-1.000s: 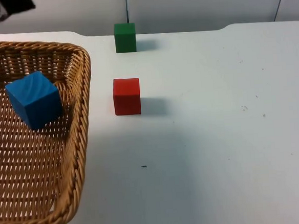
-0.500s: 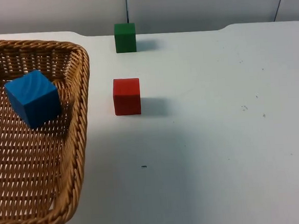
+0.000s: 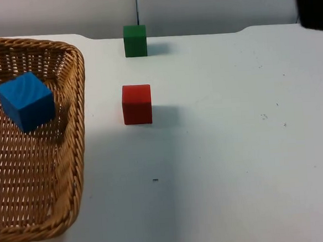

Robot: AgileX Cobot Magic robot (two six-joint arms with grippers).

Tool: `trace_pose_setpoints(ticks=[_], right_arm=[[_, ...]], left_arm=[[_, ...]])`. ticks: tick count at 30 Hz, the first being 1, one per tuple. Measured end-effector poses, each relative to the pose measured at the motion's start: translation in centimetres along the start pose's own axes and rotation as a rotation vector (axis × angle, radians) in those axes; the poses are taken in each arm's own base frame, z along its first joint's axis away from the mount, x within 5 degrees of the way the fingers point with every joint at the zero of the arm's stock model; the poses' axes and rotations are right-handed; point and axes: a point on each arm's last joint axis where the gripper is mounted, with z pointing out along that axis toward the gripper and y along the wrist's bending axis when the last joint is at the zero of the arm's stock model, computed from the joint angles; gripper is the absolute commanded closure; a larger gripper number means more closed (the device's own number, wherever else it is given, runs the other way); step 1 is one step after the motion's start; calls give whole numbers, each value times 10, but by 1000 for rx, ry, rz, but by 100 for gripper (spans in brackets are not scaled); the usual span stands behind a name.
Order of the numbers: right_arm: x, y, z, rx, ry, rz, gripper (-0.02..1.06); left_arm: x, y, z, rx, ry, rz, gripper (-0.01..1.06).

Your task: Pick up the basket with the left hand and place the blue cube into the basket with the right hand.

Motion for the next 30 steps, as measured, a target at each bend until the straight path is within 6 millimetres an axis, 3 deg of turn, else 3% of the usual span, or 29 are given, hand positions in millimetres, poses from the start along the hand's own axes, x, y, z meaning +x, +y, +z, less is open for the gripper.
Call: trace_pose_setpoints(ticks=[6, 11, 17, 25, 28, 30], right_arm=[[2, 0, -30, 9, -99, -1, 17], [1, 0, -41, 12, -130, -1, 17], [5, 1, -41, 7, -86, -1, 17], [6, 1, -41, 7, -79, -1, 17], [6, 1, -41, 7, -79, -1, 17], [6, 1, -41, 7, -79, -1, 17]], left_arm=[[-3, 14, 20, -3, 44, -3, 105], [-12, 28, 40, 9, 89, -24, 105], [-19, 44, 64, 26, 135, -66, 105], [-17, 49, 76, 42, 153, -44, 105], [-17, 49, 76, 44, 152, -39, 102], [-17, 49, 76, 44, 152, -30, 90]])
